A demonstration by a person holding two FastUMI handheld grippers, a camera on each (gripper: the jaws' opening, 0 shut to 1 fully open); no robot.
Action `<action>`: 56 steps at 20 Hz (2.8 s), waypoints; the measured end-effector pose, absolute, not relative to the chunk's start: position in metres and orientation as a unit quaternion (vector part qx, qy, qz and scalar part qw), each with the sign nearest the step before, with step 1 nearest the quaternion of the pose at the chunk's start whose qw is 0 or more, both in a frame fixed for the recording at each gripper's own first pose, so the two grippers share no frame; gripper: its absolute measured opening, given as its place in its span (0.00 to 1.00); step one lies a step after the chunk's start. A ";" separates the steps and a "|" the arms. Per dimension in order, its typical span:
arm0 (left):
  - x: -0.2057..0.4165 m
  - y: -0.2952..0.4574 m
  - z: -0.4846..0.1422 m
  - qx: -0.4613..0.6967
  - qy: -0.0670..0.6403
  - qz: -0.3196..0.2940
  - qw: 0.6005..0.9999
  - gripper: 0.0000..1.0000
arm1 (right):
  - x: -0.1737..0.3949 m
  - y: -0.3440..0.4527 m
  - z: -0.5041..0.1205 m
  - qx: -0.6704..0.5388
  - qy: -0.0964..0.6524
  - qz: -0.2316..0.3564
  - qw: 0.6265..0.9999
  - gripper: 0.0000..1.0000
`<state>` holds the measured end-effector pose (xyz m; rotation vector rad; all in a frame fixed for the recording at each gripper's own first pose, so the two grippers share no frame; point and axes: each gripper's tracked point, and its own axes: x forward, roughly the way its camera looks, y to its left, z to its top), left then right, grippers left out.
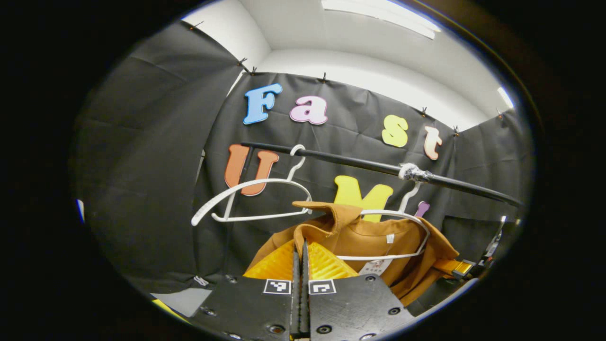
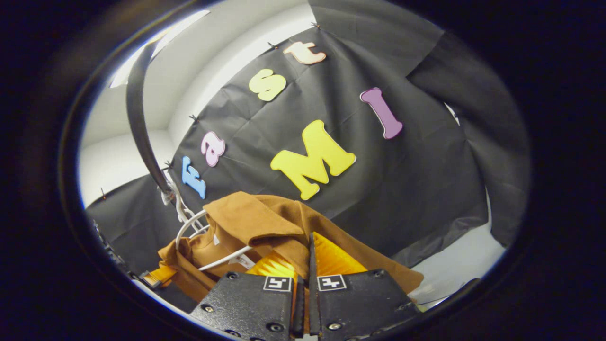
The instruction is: Grasp the clothes on the hanger with both hands and then place them into the laundry hamper below.
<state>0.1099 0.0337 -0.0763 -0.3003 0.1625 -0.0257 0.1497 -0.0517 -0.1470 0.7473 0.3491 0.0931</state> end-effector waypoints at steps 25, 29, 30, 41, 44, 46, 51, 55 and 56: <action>0.159 0.102 -0.068 -0.191 0.072 -0.011 0.979 0.00 | 0.230 -0.076 -0.138 0.551 0.146 0.137 0.810 0.05; 0.169 0.108 -0.060 -0.169 0.061 -0.014 0.984 0.05 | 0.235 -0.079 -0.131 0.555 0.134 0.172 0.803 0.04; 0.172 0.109 -0.062 -0.172 0.062 -0.016 0.983 0.05 | 0.237 -0.081 -0.135 0.558 0.133 0.174 0.800 0.05; 0.197 0.106 -0.091 -0.187 0.103 -0.059 0.975 0.05 | 0.291 -0.087 -0.183 0.582 0.192 0.188 0.768 0.04; 0.193 0.109 -0.102 -0.197 0.107 -0.058 0.973 0.05 | 0.293 -0.089 -0.183 0.594 0.191 0.190 0.758 0.05; 0.198 0.111 -0.114 -0.211 0.118 -0.055 0.969 0.05 | 0.297 -0.088 -0.193 0.586 0.201 0.183 0.764 0.05; 0.188 0.111 -0.133 -0.216 0.132 -0.052 0.966 0.00 | 0.289 -0.086 -0.223 0.573 0.233 0.160 0.769 0.05; 0.172 0.115 -0.143 -0.218 0.139 -0.042 0.965 0.00 | 0.267 -0.079 -0.241 0.571 0.250 0.154 0.767 0.05; 0.166 0.116 -0.144 -0.223 0.140 -0.039 0.964 0.00 | 0.262 -0.078 -0.246 0.569 0.254 0.154 0.766 0.05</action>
